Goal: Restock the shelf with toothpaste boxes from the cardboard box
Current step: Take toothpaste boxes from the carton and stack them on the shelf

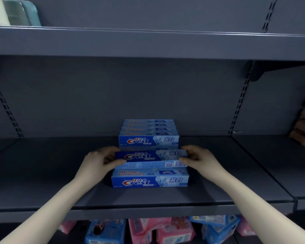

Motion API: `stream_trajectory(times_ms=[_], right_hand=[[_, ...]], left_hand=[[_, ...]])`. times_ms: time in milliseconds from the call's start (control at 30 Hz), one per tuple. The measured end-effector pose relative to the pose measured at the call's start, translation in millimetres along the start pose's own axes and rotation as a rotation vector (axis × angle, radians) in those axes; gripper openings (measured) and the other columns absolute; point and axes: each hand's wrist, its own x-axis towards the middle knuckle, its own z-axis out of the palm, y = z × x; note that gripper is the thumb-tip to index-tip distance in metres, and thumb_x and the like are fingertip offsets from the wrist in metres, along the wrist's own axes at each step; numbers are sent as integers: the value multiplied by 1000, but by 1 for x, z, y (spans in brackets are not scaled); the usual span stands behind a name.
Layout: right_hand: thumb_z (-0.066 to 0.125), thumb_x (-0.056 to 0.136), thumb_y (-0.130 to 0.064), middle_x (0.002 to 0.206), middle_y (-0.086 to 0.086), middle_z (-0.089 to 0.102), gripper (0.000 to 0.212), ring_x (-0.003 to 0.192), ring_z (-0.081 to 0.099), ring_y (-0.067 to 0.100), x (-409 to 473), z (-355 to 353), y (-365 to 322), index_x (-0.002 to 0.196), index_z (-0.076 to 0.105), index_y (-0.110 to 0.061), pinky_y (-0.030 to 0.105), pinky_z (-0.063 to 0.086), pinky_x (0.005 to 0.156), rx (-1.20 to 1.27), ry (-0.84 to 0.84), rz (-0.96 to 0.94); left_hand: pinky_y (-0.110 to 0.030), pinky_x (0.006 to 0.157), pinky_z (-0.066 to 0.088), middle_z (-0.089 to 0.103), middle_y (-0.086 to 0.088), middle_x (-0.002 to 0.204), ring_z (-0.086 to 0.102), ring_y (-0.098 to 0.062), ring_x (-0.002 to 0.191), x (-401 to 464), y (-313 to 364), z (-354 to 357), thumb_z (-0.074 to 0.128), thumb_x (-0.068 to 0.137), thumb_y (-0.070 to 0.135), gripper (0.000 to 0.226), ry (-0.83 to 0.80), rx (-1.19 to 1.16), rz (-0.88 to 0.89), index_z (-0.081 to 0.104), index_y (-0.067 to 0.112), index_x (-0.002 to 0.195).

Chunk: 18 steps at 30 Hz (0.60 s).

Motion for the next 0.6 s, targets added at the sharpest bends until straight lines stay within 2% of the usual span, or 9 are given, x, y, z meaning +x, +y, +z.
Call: stream_trajectory(times_ms=[100,267,367,467,500,600], right_hand=[[73,78,-18,94,-16,63,32,87,60,2,1,1,0,103,57,-29,5,44,67,-20,10,-29],[77,71,-7,100,-3,65,38,90,64,10,2,1,0,92,57,-30,19,51,78,-25,30,-54],[77,70,-4,98,-5,59,36,86,60,7,1,1,0,85,58,-31,8,47,73,-77,63,-96],[76,71,-5,95,-15,53,35,86,56,4,-3,2,0,85,58,-33,4,43,72,-130,64,-128],[76,72,-6,96,-15,54,35,87,56,4,-4,2,1,84,58,-34,6,43,73,-144,67,-140],[76,72,-7,101,-8,60,37,92,57,6,-5,3,5,84,58,-37,15,46,80,-148,91,-177]], left_hand=[[-2,68,42,56,31,92,55,19,85,0,-2,-1,76,73,31,38,32,3,28,50,51,91],[-10,72,44,56,29,96,57,8,86,0,-6,0,81,67,26,42,91,58,89,52,48,88],[-14,71,44,58,25,92,55,8,90,1,-11,-1,81,68,18,37,118,126,188,56,41,80],[-25,77,49,57,25,101,53,5,93,0,-19,0,81,68,11,32,131,147,278,65,28,90],[-26,78,49,56,27,103,53,7,95,-1,-21,1,81,68,10,31,138,147,293,66,25,91],[-15,77,44,52,38,104,51,14,100,-5,-25,5,80,68,9,28,162,129,317,68,22,89]])
